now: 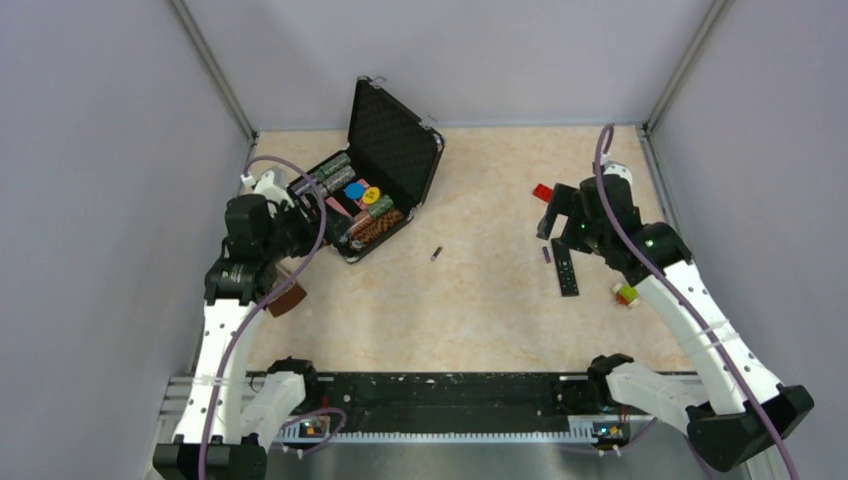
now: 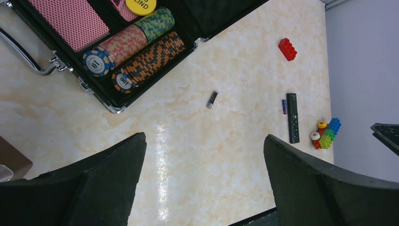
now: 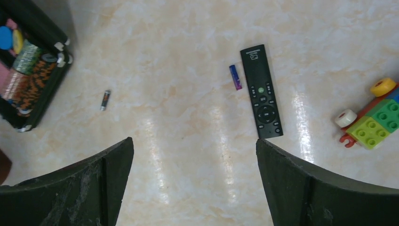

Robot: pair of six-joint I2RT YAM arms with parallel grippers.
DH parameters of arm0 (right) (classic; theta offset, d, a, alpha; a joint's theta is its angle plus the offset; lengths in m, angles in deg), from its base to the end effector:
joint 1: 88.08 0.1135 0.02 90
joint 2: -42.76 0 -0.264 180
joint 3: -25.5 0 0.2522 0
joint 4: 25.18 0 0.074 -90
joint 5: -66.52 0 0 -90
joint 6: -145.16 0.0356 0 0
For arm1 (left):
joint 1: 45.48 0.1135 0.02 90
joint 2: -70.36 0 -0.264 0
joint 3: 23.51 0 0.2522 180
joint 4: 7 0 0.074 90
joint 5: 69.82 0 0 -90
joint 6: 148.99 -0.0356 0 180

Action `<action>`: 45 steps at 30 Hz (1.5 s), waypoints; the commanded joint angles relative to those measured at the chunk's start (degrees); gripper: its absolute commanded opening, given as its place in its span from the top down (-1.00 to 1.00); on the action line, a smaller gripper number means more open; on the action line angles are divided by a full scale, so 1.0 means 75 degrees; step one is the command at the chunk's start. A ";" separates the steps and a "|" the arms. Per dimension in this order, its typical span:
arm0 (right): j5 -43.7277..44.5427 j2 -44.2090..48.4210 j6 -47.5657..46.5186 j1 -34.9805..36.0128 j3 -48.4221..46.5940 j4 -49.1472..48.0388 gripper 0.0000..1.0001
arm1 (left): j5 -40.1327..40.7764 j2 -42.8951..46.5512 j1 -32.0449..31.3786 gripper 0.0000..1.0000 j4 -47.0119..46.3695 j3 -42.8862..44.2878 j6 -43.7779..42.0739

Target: Load the batteries into the remote control

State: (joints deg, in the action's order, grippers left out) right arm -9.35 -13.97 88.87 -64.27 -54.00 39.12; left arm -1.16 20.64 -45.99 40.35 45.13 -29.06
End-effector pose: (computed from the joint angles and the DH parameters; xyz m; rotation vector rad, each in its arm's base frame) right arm 0.1764 0.0683 0.3599 0.3231 2.2581 0.2458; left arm 0.1820 -0.0146 0.3457 -0.3043 2.0845 -0.7080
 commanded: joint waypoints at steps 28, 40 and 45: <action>0.0108 -0.3347 -0.0861 -0.1679 0.1607 -0.0771 -0.88 | 0.1038 0.0227 0.0021 -0.98 -0.0787 -0.0240 0.0356; 0.0037 -0.4465 -0.1225 -0.1756 0.1661 -0.1298 -0.58 | 0.1076 0.0144 0.0016 -0.98 -0.0820 -0.0285 0.0391; -0.0181 -0.4625 -0.1296 -0.1979 0.1718 -0.1474 -0.36 | 0.1140 0.0047 0.0017 -0.98 -0.0652 -0.0102 0.0263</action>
State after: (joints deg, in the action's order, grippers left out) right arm -9.75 -48.13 80.22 -77.63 -41.50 30.55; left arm 7.21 21.63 -46.01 36.83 42.44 -26.11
